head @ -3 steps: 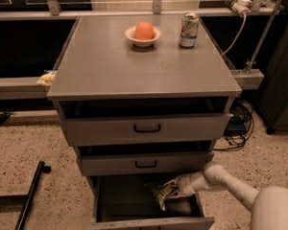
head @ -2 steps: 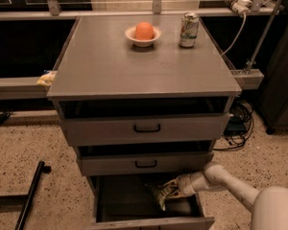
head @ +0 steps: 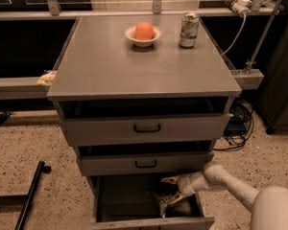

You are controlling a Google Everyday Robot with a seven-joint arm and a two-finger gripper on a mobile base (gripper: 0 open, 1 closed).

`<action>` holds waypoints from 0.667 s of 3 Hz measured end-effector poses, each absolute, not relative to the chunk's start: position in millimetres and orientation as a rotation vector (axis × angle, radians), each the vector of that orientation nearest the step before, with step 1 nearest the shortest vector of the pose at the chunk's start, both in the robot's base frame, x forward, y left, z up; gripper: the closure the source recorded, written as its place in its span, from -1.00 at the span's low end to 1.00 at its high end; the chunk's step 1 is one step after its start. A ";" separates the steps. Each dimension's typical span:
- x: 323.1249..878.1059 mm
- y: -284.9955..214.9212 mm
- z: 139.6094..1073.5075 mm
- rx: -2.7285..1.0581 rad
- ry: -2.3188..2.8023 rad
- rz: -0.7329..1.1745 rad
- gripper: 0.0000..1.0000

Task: Place green jalapeno chip bag into bottom drawer

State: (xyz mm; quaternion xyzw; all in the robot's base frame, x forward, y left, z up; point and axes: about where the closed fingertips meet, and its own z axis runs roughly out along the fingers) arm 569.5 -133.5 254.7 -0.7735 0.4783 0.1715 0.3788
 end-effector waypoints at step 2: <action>569.4 -133.4 254.7 -1.976 1.222 0.438 -1.00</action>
Offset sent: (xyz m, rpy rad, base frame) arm 0.0000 0.0000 0.0000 0.0000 0.0000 0.0000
